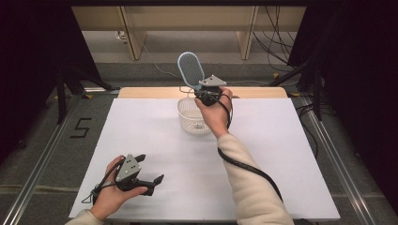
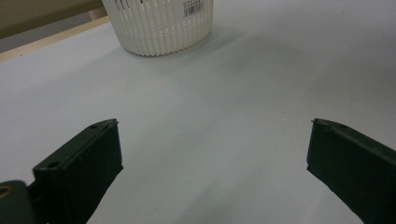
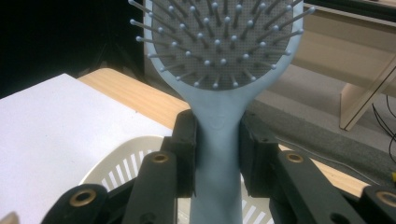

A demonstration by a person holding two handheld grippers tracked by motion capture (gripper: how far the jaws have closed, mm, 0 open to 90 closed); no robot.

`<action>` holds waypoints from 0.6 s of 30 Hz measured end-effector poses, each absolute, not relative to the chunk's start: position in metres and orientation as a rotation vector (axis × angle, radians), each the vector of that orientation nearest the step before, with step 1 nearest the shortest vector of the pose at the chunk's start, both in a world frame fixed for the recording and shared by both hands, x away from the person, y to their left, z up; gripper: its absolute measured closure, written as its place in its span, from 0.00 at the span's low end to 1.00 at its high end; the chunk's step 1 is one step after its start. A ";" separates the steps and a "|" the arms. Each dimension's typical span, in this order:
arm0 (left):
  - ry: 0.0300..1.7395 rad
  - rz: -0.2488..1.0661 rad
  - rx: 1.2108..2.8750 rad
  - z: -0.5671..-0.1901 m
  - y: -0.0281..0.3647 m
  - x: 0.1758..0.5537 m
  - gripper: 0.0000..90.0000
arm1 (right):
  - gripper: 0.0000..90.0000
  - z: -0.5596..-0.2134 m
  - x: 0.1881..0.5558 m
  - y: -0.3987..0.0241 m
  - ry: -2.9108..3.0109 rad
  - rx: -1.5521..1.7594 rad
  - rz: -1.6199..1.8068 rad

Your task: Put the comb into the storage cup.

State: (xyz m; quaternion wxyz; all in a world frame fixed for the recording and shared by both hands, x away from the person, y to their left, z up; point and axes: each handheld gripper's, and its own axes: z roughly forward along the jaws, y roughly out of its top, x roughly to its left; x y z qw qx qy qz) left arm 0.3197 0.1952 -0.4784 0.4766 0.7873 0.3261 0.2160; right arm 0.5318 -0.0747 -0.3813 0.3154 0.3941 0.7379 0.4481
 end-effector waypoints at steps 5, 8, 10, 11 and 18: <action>0.797 0.528 1.924 -0.478 0.195 0.320 0.03 | 0.78 -0.383 0.532 -0.074 1.951 1.036 1.175; 0.798 0.527 1.923 -0.478 0.195 0.320 0.03 | 0.78 -0.384 0.533 -0.073 1.957 1.030 1.172; 0.799 0.528 1.923 -0.478 0.195 0.320 0.03 | 0.78 -0.384 0.533 -0.073 1.960 1.029 1.170; 0.799 0.526 1.922 -0.478 0.195 0.320 0.03 | 0.78 -0.385 0.533 -0.073 1.960 1.031 1.170; 0.797 0.527 1.924 -0.478 0.195 0.320 0.03 | 0.78 -0.387 0.533 -0.073 1.973 1.026 1.160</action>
